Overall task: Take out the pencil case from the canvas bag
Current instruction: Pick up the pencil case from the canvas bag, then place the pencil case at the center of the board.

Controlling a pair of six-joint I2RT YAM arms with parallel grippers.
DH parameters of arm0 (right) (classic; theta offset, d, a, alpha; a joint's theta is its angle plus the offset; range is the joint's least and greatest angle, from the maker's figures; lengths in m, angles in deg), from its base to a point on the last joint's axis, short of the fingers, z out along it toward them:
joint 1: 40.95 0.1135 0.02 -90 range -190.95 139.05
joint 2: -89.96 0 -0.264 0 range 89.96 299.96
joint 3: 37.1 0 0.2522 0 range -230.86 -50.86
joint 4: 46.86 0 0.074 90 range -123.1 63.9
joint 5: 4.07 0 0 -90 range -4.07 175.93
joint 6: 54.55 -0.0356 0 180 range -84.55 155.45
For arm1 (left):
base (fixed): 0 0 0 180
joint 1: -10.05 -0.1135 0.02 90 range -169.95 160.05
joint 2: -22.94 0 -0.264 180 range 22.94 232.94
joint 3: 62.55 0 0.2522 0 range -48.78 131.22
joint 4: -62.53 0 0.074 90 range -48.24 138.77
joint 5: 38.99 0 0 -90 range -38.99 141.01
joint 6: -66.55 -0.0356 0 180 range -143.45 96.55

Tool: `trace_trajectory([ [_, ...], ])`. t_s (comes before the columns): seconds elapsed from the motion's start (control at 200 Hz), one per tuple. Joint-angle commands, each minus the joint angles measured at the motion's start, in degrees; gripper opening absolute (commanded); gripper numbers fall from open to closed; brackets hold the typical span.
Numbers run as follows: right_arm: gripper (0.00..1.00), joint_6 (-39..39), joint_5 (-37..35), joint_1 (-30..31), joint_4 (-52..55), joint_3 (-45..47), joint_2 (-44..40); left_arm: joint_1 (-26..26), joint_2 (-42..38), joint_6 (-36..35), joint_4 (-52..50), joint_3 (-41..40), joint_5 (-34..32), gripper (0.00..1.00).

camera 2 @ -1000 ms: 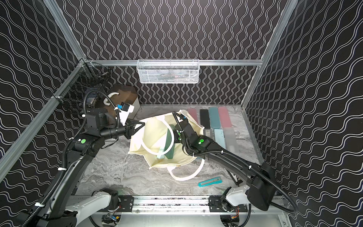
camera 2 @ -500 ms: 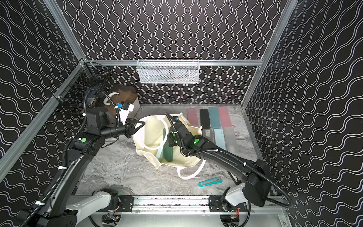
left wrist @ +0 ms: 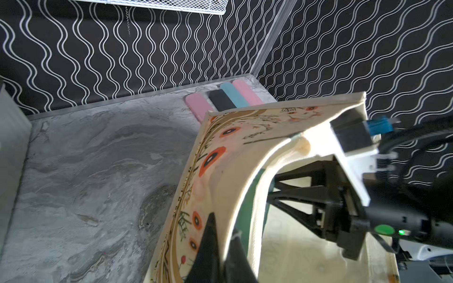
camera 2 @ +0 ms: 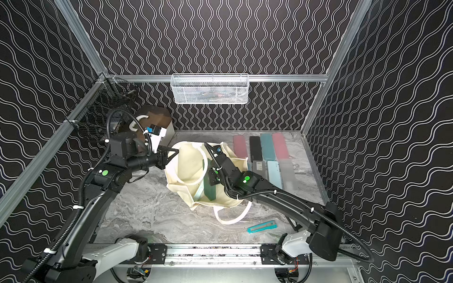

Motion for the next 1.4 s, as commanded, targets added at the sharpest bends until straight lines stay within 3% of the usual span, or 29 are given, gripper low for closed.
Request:
trace_trajectory([
  [0.0,0.15,-1.45,-2.61,-0.03,2.74,0.21,-3.05,-0.04,0.45,-2.35,0.94,0.85,-5.04,0.00],
  [0.52,0.17,-1.44,-3.25,-0.03,3.92,-4.69,-12.28,-0.04,3.14,-4.49,-2.13,2.89,-6.04,0.00],
  [0.781,0.17,-1.38,-7.21,-0.37,6.58,-9.78,-14.56,0.02,3.89,-6.64,-5.81,4.16,-12.72,0.00],
  [1.046,0.17,0.01,-9.46,-0.73,7.77,-14.75,-16.91,0.04,3.81,-6.92,-6.68,4.34,-15.31,0.00],
  [1.396,0.17,4.21,-17.71,-1.04,10.72,-16.69,-20.38,-0.03,3.37,-6.22,-7.43,5.15,-26.10,0.00],
])
